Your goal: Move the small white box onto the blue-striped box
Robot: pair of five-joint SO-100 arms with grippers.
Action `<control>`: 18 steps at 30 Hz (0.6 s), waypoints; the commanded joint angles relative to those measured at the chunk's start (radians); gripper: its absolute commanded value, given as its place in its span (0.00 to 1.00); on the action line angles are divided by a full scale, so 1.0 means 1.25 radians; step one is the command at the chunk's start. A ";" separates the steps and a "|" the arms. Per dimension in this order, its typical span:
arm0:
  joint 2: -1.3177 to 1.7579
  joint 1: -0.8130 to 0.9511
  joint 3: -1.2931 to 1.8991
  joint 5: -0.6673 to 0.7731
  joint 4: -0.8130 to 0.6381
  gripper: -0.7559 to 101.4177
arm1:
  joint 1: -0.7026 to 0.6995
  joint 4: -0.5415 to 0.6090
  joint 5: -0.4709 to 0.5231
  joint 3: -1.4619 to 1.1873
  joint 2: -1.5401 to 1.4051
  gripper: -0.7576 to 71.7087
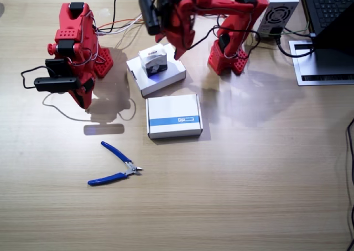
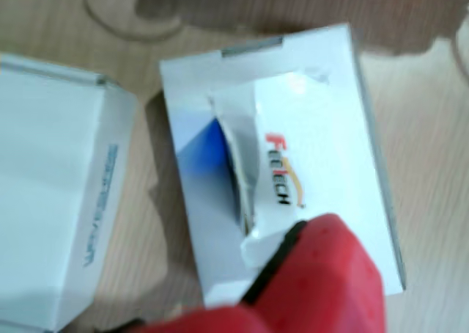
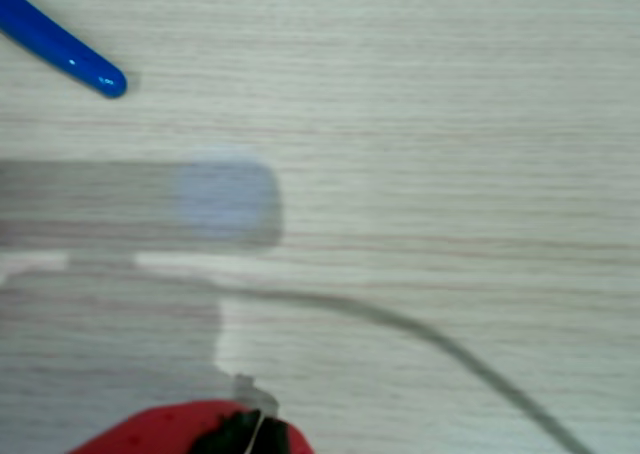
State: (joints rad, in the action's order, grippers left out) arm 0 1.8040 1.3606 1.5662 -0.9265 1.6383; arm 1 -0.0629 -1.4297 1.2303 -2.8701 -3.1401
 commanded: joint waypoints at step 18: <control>-0.323 0.080 -0.252 -0.126 0.028 0.34 | 0.020 -0.025 0.015 0.015 -0.022 0.01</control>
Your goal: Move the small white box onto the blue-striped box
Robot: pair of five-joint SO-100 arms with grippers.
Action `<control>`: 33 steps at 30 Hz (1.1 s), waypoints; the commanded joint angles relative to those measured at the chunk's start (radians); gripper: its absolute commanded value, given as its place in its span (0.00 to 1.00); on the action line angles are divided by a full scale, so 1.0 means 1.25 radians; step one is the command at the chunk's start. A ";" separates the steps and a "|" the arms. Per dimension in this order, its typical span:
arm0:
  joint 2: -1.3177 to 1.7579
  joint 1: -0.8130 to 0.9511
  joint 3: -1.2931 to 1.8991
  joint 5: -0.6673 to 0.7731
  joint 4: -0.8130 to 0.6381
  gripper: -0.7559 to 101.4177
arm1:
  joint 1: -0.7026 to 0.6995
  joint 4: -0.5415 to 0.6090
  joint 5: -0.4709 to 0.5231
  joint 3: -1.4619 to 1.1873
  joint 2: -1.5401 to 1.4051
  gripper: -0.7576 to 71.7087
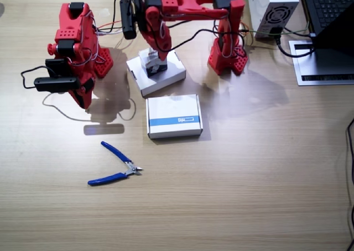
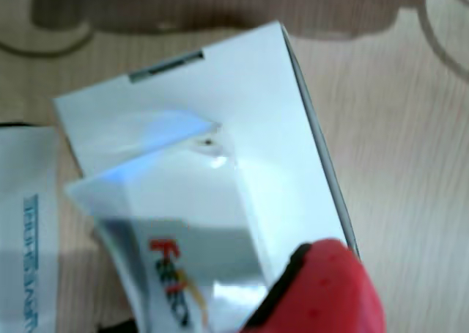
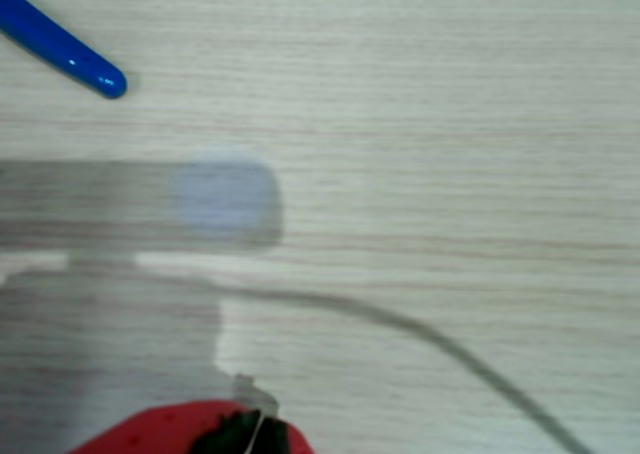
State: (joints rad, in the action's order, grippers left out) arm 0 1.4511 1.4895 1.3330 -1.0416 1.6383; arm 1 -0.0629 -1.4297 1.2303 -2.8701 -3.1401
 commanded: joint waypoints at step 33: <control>-0.002 -0.322 -0.180 -0.061 0.031 0.29 | 0.020 -0.025 0.015 0.015 -0.022 0.01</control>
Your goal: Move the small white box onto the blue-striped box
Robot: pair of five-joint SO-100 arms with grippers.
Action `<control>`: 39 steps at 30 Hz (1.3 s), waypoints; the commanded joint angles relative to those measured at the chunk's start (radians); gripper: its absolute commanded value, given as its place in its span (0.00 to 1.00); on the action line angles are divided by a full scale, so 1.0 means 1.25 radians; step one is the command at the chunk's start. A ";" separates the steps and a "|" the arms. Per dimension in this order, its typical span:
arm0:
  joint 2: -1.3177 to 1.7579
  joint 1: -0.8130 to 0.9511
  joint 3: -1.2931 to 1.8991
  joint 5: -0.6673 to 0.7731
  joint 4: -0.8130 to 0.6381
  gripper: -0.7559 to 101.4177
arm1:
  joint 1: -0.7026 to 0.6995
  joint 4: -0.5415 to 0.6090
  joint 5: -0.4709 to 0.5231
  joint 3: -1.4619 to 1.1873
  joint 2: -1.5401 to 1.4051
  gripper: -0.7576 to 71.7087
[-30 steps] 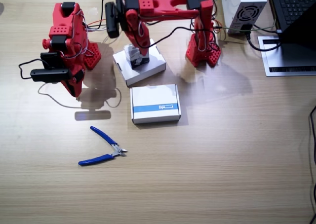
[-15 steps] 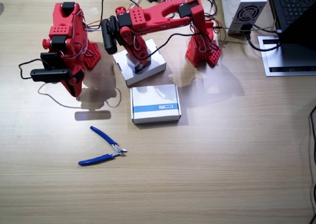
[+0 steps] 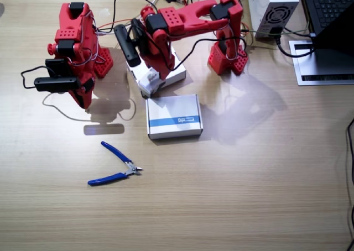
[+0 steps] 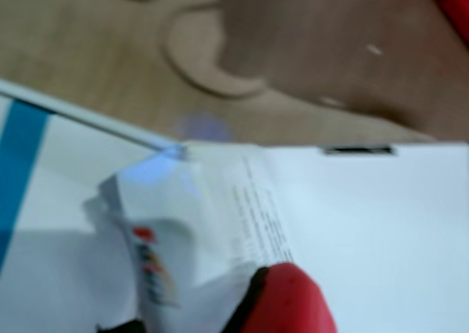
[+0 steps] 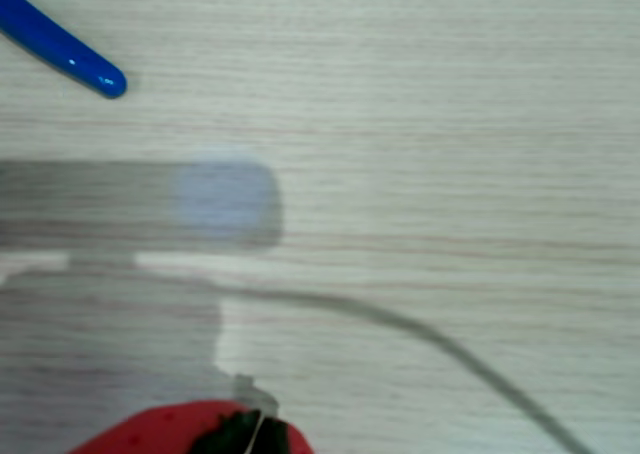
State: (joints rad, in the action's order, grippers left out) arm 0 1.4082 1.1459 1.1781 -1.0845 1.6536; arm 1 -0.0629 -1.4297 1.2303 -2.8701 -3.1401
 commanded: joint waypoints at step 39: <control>-0.202 -0.131 -0.204 -0.168 0.016 0.39 | 0.020 -0.025 0.015 0.015 -0.022 0.01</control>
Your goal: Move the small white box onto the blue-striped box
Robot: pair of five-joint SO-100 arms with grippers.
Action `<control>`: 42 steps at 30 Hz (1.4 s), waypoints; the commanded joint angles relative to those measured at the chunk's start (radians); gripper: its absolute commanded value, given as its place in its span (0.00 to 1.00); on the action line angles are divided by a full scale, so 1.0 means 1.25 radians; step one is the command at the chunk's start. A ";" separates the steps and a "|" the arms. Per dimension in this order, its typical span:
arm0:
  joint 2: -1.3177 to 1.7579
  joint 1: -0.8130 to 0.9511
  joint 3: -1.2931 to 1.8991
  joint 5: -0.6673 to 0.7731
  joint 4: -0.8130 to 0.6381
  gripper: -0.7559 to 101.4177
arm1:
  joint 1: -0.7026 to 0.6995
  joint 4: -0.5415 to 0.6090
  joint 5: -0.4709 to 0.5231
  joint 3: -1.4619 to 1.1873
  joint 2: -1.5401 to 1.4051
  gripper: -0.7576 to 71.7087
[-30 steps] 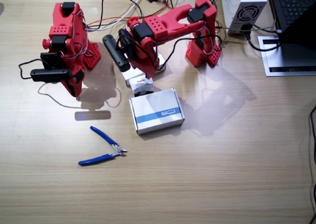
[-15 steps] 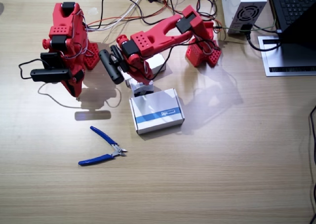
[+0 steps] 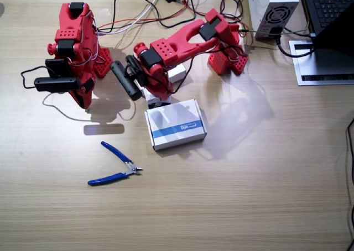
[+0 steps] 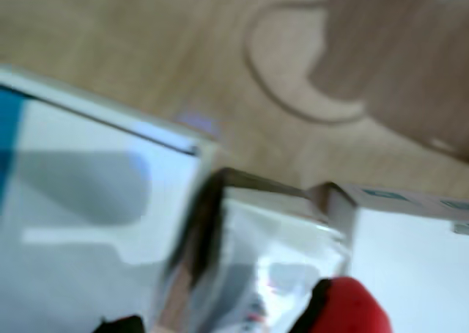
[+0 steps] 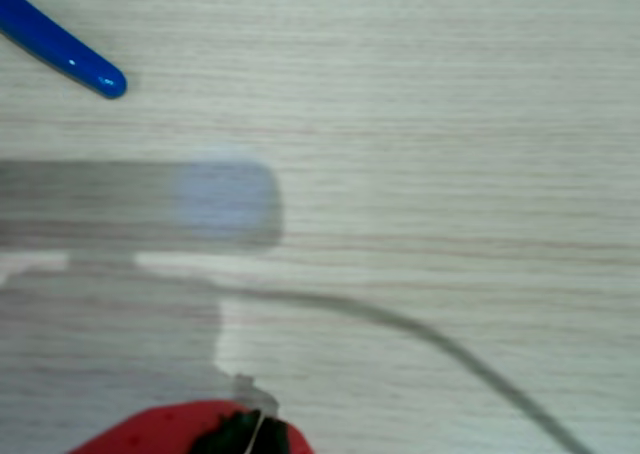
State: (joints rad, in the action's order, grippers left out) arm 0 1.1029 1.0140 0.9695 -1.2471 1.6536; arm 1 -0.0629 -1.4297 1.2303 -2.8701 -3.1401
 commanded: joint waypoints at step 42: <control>0.137 -0.193 -0.096 -0.049 0.017 0.14 | 0.020 -0.025 0.015 0.015 -0.022 0.01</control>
State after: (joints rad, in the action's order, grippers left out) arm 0 1.2655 0.8360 0.9480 -1.2778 1.6536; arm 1 -0.0629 -1.4297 1.2303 -2.8701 -3.1401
